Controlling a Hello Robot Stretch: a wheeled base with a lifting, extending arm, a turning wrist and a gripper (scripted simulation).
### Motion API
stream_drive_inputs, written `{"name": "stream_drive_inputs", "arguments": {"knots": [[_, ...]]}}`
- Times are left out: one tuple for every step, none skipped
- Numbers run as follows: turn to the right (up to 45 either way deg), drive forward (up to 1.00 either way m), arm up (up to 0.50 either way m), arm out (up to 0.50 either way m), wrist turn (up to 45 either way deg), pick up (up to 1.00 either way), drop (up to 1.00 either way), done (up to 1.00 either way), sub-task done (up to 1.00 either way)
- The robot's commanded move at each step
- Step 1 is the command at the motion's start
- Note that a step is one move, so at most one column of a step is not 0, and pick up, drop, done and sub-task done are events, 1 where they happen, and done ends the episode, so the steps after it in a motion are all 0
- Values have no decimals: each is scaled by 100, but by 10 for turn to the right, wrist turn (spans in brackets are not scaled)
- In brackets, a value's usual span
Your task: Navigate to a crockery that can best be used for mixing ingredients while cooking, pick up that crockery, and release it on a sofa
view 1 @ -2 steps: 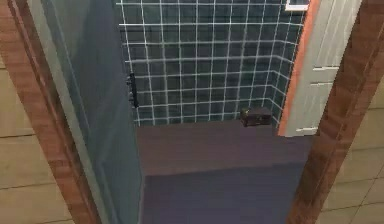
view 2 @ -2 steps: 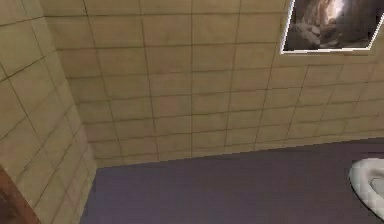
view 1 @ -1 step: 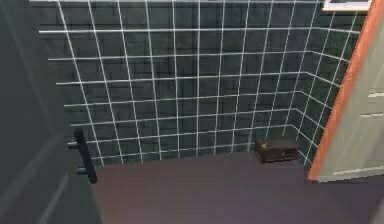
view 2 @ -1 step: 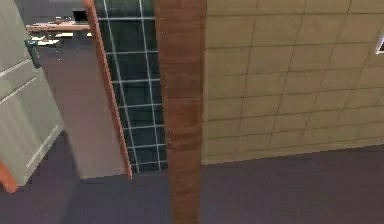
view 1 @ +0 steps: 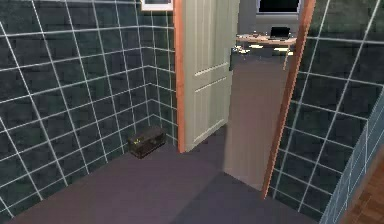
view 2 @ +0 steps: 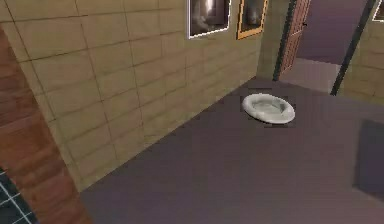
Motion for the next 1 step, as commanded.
{"name": "stream_drive_inputs", "arguments": {"knots": [[0,50,0,0,0,0,0,0,0]]}}
